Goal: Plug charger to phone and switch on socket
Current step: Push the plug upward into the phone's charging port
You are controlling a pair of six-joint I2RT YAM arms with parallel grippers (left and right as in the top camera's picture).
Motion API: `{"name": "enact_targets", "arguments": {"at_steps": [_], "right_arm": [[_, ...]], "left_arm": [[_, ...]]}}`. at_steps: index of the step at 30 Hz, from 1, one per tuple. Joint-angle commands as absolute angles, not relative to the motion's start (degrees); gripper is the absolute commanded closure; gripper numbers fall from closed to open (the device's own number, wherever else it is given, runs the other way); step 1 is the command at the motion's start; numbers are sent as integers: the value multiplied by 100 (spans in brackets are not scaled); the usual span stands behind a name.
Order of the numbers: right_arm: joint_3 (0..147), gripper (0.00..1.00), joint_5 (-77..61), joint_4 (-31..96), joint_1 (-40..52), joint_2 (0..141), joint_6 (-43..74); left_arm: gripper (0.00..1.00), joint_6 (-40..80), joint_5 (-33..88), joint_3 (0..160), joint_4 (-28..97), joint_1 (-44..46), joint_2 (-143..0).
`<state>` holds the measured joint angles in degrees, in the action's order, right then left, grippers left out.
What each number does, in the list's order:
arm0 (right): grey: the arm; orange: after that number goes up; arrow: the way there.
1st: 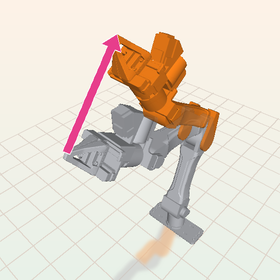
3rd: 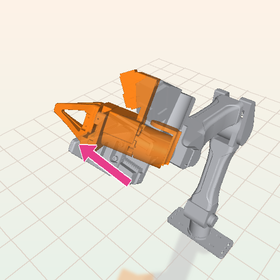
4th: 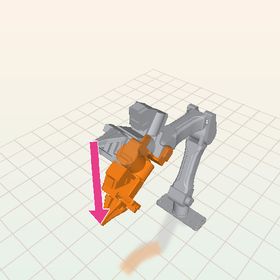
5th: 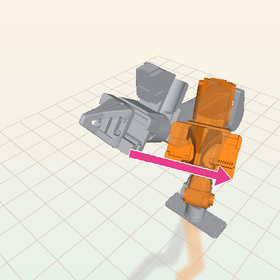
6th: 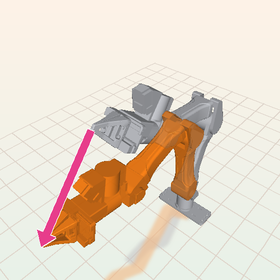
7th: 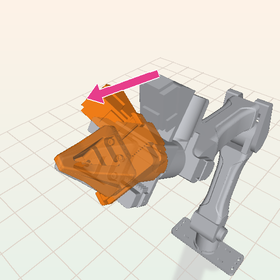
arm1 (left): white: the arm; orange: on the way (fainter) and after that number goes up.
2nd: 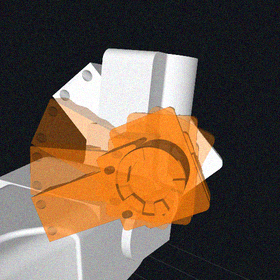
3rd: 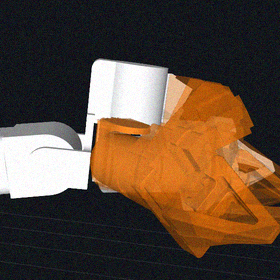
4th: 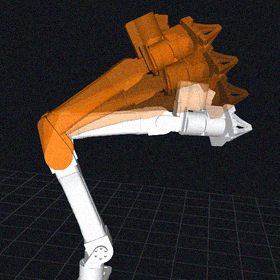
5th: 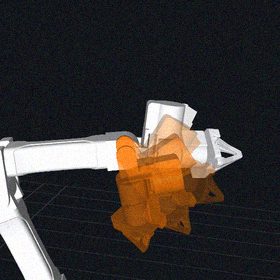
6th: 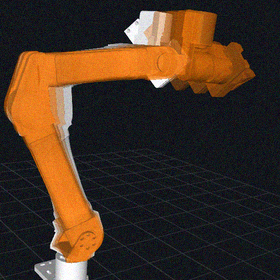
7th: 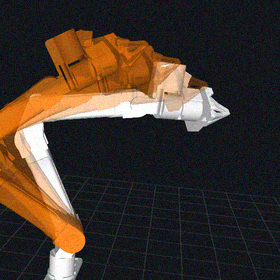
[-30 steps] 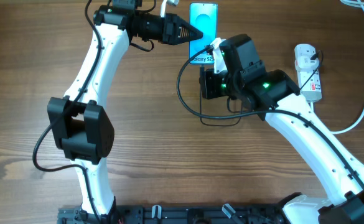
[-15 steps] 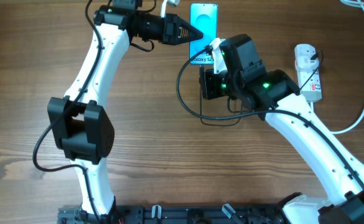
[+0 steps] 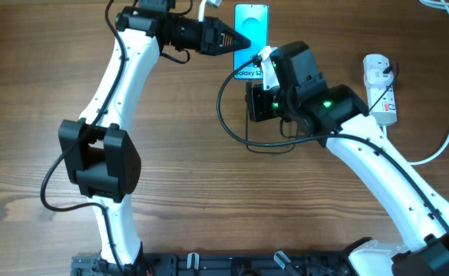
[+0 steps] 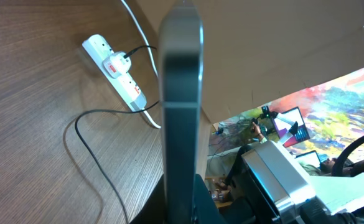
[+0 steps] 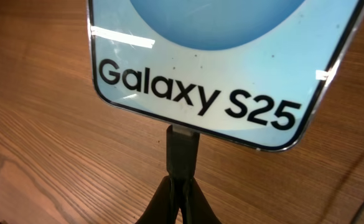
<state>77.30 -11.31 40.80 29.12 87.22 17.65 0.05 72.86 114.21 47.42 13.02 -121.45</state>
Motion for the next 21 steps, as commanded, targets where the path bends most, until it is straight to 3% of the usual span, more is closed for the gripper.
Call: {"name": "enact_targets", "arguments": {"at_steps": [1,21], "right_arm": [[7968,96,-860,4042,2928,8764,1649],[8337,96,-421,3736,2928,8764,1350]], "left_arm": [[96,-110,7559,11531,4768,1308,-11909],[96,-108,7561,11531,4875,1339,-11909]]}}
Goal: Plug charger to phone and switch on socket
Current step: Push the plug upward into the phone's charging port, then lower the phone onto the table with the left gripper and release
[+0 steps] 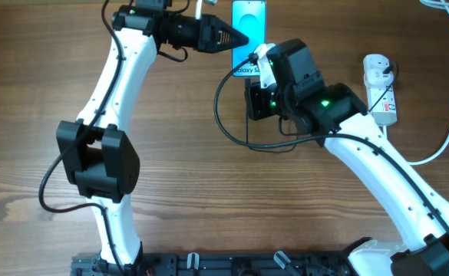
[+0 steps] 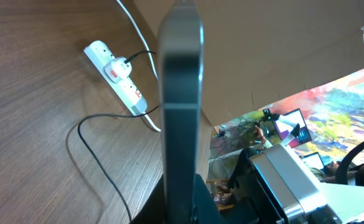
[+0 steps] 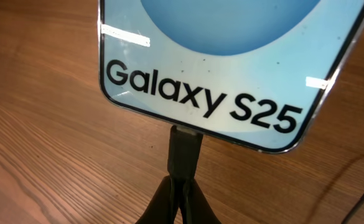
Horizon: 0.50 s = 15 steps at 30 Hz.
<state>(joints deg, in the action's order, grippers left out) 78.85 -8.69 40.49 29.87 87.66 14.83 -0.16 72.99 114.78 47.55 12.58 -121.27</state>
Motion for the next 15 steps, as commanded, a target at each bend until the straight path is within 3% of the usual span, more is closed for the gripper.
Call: {"name": "enact_targets", "arguments": {"at_steps": [1,15], "right_arm": [[8337,96,-329,3732,2928,8764,1352],[8545,94,132,3533,2928,8705,1002]], "left_arm": [[96,-108,7561,11531,4897,1339,-11909],[96,-110,7559,11531,5024,1339,-11909]]}}
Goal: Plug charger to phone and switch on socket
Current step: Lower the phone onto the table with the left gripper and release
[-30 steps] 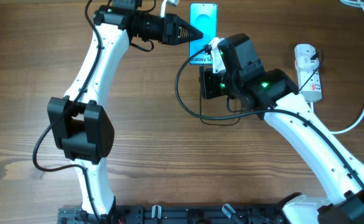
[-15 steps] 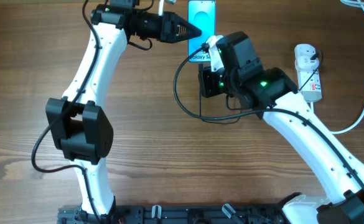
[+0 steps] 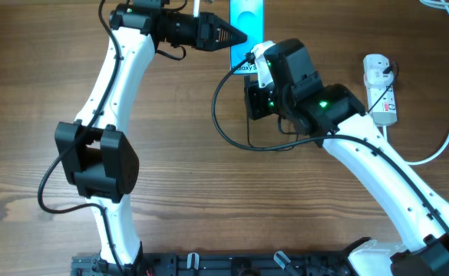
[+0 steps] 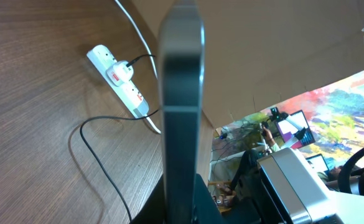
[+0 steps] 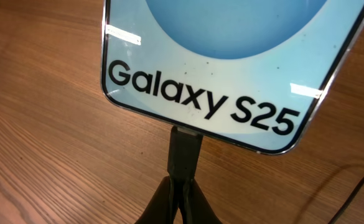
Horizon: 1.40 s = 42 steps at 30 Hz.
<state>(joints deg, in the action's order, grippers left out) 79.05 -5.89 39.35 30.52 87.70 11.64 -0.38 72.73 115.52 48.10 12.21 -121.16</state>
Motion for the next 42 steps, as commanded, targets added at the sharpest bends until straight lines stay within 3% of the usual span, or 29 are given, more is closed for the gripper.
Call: {"name": "enact_targets", "arguments": {"at_steps": [1,3,4,10,12,14,18,22,38,42], "right_arm": [[8582,94,134,3518,2928,8705,956],[8606,92,130,3514,2928,8705,939],[8604,86,130,3520,2928,8705,943],[8604,85,128,3564,2930,8705,961],[8604,73,113,3649,2930,8700,1004],[8604,69,82,3820,2930,8685,1271],[8604,23,95,4125,2862,8661,1686],[8604,0,108,4403,2580,8663,2287],[8569,0,106,4799,2510,8899,2309],[8503,0,106,4810,2510,8906,2309]], "left_arm": [[96,-110,7559,11531,5024,1339,-11909],[96,-110,7559,11531,5037,1339,-11909],[96,-110,7561,11531,5046,1339,-11909],[96,-108,7559,11531,5046,1339,-11909],[96,-110,7489,11531,5041,1339,-11909],[96,-106,7013,11531,5046,1334,-11909],[96,161,5964,11531,5072,1334,-11911],[96,502,4696,11531,5614,1387,-12073],[96,644,4633,11397,6154,1787,-13541],[96,657,4075,11277,6014,1964,-13568]]}}
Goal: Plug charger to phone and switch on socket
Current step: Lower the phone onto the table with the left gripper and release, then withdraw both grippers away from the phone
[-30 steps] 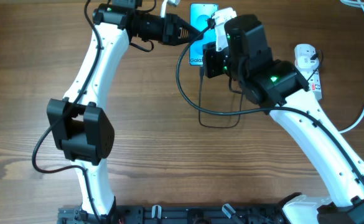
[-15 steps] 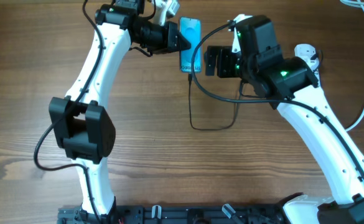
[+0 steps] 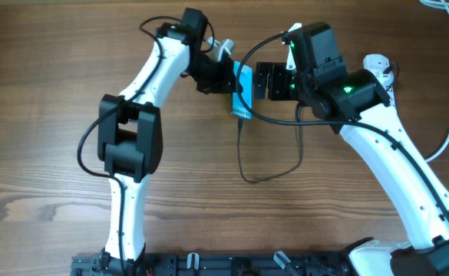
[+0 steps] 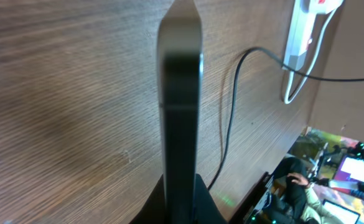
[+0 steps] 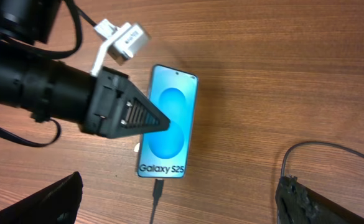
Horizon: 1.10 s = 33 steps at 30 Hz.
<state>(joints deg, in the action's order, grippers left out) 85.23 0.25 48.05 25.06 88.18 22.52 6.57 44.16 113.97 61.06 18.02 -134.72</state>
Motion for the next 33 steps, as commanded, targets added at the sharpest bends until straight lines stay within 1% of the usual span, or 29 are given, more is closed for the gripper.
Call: {"name": "enact_targets", "arguments": {"at_steps": [1,4,10,13,18,19,20,23,24,28,30,31,33], "right_arm": [[8499,0,106,4834,2510,8906,2307],[8493,1,104,4893,2510,8906,2311],[8488,0,38,4890,2510,8906,2311],[8488,0,38,4919,2510,8906,2309],[8486,0,54,4923,2508,8906,2309],[8486,0,69,4921,2508,8906,2307],[8484,0,161,4936,2508,8906,2309],[8482,0,642,5148,2473,8906,2515],[8482,0,685,5194,2427,8906,2561],[8482,0,687,5433,1951,8906,2558],[8482,0,687,5518,1597,8908,2552],[8482,0,687,5540,1494,8908,2547],[8482,0,687,5564,1280,8908,2550]], "left_arm": [[96,725,3924,11209,5942,2005,-13574],[96,1070,3787,10847,5546,2106,-13579],[96,1203,3780,10405,5113,2213,-13579],[87,1247,3553,10318,5054,2213,-13579],[85,1247,2902,10318,5124,2213,-13579],[81,1247,2757,10318,5166,2213,-13579],[75,1247,2589,10318,5207,2213,-13579],[75,1249,2141,10318,5419,2200,-13579],[74,1251,2082,10318,5446,2187,-13579],[69,1295,1984,10318,5492,2056,-13576],[61,1293,1981,10318,5520,1918,-13576],[60,1293,1981,10318,5537,1872,-13576],[54,1291,1979,10318,5588,1772,-13576]]}}
